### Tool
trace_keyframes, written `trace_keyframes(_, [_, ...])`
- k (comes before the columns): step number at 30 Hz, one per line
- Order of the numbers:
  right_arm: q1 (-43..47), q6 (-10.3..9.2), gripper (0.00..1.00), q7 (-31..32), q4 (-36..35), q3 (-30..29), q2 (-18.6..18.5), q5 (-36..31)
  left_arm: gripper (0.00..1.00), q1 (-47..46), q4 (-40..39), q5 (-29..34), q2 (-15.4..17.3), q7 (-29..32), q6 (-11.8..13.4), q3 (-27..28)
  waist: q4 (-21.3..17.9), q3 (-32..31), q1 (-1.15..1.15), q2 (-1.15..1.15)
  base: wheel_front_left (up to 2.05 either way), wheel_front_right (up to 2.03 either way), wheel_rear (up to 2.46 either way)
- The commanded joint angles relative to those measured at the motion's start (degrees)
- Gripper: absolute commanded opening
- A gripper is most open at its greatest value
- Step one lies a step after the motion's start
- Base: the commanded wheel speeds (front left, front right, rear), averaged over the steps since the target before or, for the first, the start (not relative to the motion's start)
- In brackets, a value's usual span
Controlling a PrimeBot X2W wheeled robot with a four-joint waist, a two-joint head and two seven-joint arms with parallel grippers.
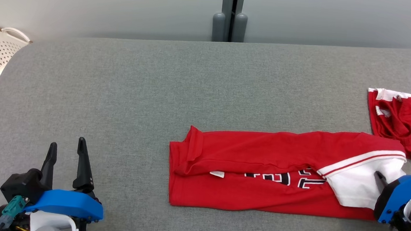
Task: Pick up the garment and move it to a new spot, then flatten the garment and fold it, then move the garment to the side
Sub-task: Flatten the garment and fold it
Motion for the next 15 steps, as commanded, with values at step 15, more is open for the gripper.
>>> trace_keyframes(15, [5.9,0.01,0.00,3.6,-21.7,7.2,0.5,6.6,1.00,0.1,0.0,-0.1,0.0,0.2,0.1,-0.8,-1.5,-1.5,0.00,-0.01,0.00,0.00,0.00])
